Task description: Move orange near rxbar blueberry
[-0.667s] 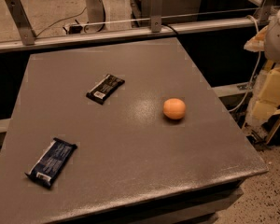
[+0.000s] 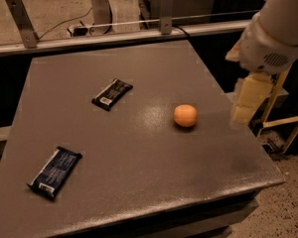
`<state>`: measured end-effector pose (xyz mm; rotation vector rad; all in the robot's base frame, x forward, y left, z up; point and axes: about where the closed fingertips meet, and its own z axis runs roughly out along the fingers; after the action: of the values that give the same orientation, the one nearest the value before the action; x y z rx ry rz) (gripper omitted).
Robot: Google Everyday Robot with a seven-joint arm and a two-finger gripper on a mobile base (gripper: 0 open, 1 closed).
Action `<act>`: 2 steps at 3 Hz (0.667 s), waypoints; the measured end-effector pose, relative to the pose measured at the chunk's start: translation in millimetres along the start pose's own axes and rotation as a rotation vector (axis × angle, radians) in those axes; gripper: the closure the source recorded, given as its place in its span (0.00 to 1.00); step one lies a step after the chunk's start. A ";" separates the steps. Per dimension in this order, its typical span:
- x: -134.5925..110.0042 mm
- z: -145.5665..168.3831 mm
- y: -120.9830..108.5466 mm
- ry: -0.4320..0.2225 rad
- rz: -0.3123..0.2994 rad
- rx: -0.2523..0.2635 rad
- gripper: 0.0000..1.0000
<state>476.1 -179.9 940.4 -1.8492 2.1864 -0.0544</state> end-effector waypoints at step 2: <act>-64.2 113.4 -20.9 -0.012 -0.132 -0.140 0.00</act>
Offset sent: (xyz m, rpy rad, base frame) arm 0.0691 0.0893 -0.1105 0.0122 0.1414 0.1865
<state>531.8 -104.4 847.6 -2.0622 2.1053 0.0855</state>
